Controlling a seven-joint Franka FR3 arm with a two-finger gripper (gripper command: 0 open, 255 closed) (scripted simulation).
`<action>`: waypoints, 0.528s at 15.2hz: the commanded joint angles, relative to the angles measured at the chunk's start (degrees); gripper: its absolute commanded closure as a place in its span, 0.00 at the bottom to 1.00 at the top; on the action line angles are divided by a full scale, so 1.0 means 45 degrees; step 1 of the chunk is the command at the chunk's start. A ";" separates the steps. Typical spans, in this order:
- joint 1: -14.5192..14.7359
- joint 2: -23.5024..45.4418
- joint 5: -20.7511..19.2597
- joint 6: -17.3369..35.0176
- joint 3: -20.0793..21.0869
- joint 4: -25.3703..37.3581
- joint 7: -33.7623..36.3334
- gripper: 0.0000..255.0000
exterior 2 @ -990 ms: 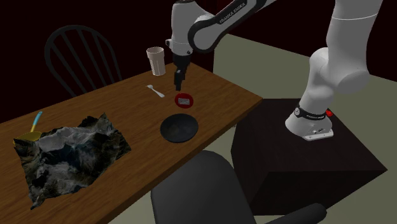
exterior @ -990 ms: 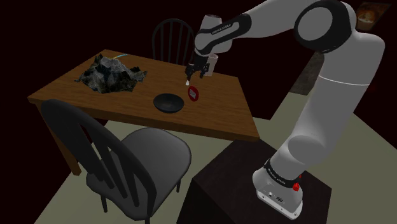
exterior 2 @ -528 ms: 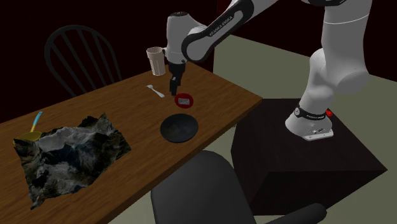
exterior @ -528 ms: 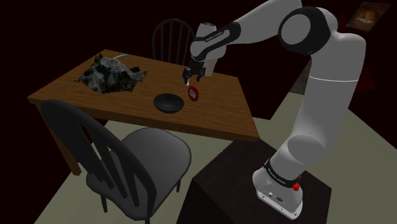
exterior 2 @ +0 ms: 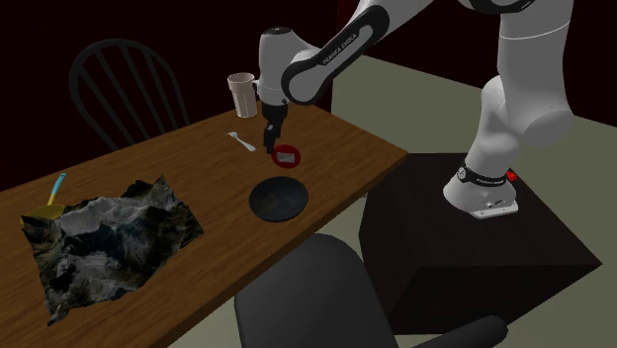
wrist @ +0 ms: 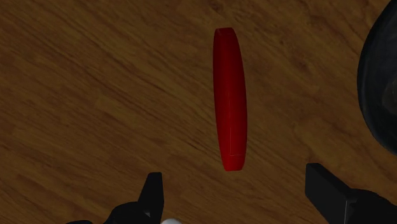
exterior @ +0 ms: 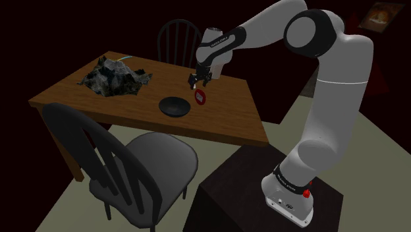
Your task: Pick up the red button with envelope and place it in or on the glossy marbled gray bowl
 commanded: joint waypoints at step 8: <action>0.0000 0.0001 0.0000 0.0002 0.0000 -0.0001 0.0000 1.00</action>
